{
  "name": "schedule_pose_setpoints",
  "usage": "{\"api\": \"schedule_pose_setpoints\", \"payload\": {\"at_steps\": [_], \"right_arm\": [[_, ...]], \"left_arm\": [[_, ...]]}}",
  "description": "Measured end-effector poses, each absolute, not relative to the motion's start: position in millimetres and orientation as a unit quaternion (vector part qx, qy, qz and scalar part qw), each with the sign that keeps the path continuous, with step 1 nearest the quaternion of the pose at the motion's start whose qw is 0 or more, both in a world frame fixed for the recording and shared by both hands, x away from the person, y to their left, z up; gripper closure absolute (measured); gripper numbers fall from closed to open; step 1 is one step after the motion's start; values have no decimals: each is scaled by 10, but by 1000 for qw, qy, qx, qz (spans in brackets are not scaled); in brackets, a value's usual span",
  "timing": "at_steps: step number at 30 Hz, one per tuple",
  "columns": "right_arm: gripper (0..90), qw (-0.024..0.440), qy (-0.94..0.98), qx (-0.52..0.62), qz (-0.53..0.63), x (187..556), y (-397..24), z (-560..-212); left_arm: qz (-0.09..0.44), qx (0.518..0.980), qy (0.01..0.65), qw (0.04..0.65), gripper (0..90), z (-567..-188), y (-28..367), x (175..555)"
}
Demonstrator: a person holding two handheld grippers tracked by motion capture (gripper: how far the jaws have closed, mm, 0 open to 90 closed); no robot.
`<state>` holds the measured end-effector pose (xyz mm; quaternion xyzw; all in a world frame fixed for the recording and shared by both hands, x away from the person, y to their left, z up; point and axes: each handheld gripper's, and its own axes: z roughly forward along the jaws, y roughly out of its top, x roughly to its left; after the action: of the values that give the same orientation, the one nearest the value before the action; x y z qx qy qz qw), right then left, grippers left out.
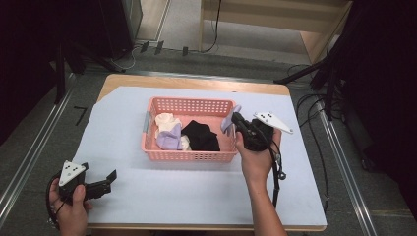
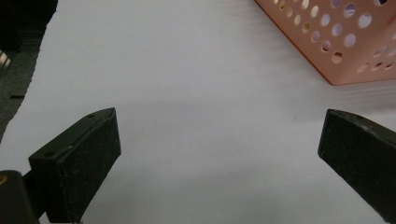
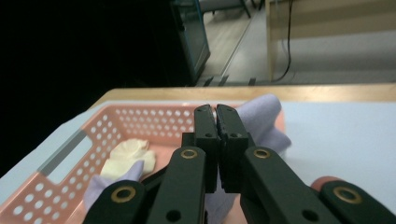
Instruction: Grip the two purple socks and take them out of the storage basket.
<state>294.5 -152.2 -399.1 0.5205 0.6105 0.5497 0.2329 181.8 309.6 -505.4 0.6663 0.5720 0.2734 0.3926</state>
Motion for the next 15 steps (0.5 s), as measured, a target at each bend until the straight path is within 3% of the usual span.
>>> {"api": "schedule_pose_setpoints", "payload": {"at_steps": [8, 15], "right_arm": [[887, 281, 588, 517, 555, 2919, -1842, -3917], [887, 293, 575, 545, 536, 2931, -2155, -4067]], "left_arm": [[274, 665, 572, 394, 1, -5055, 3097, 1817], [274, 666, 572, 393, 1, -5054, 3096, 1815]]}}
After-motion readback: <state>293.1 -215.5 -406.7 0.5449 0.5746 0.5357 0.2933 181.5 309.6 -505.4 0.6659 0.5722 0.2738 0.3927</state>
